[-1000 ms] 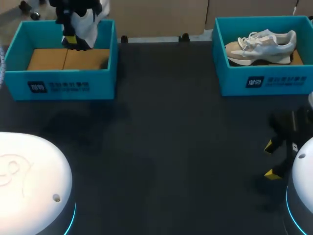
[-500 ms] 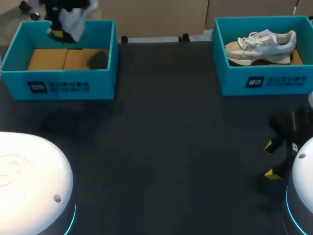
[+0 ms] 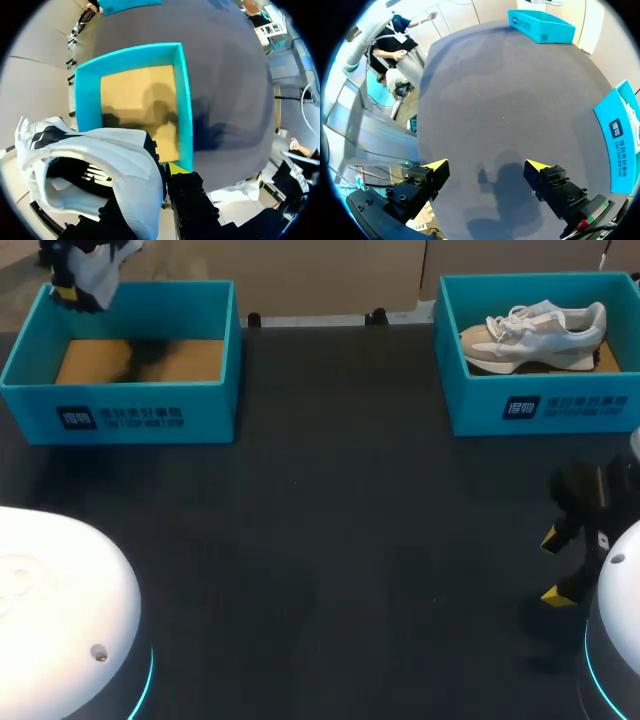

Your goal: Take the shoe out of the shoebox, open the shoe tongue, remove and reinsert the insole, then place the shoe into the shoebox

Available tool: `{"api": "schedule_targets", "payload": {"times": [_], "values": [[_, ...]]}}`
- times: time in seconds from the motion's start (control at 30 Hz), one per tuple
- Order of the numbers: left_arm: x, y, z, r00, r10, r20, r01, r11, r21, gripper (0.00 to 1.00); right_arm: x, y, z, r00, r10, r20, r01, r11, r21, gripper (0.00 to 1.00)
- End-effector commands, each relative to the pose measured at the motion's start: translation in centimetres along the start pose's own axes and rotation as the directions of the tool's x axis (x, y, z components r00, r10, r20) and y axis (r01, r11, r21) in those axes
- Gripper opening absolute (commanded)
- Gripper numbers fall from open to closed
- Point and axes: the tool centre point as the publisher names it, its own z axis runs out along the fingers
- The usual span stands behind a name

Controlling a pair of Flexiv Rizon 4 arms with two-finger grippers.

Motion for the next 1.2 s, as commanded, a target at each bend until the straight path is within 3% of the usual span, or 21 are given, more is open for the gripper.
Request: {"api": "schedule_targets", "payload": {"times": [0.03,0.27,0.8,0.83,0.93,1.0,1.03,1.1,1.2], "values": [[0.3,1.8,0.8,0.996,0.084,0.004,-0.084,0.995,0.056,0.00,0.2,-0.1,0.0,1.000,0.000,0.003,0.000,1.000,0.001,1.00],[2.4,4.0,0.6,0.913,0.406,0.031,-0.407,0.913,0.042,0.00,0.2,-0.1,0.0,1.000,0.000,0.003,0.000,1.000,0.001,1.00],[2.4,4.0,0.6,0.913,0.406,0.031,-0.407,0.913,0.042,0.00,0.2,-0.1,0.0,1.000,0.000,0.003,0.000,1.000,0.001,1.00],[1.4,4.3,1.7,0.830,0.557,0.032,-0.558,0.829,0.026,0.00,0.2,-0.1,0.0,1.000,0.000,0.003,0.000,1.000,0.001,1.00],[-0.2,6.3,2.2,0.725,0.687,0.051,-0.688,0.726,-0.008,0.00,0.2,-0.1,0.0,1.000,0.000,0.003,0.000,1.000,0.001,1.00],[-1.1,7.5,2.4,0.674,0.737,0.058,-0.734,0.676,-0.067,0.00,0.2,-0.1,0.0,1.000,0.000,0.003,0.000,1.000,0.001,1.00],[-1.3,8.1,2.3,0.636,0.768,0.069,-0.768,0.639,-0.038,0.00,0.2,-0.1,0.0,1.000,0.000,0.003,0.000,1.000,0.001,1.00],[-1.9,9.1,2.5,0.589,0.806,0.055,-0.803,0.592,-0.075,0.00,0.2,-0.1,0.0,1.000,0.000,0.003,0.000,1.000,0.001,1.00],[-2.5,10.1,2.9,0.478,0.877,0.045,-0.875,0.480,-0.066,0.00,0.2,-0.1,0.0,1.000,0.000,0.003,0.000,1.000,0.001,1.00]]}}
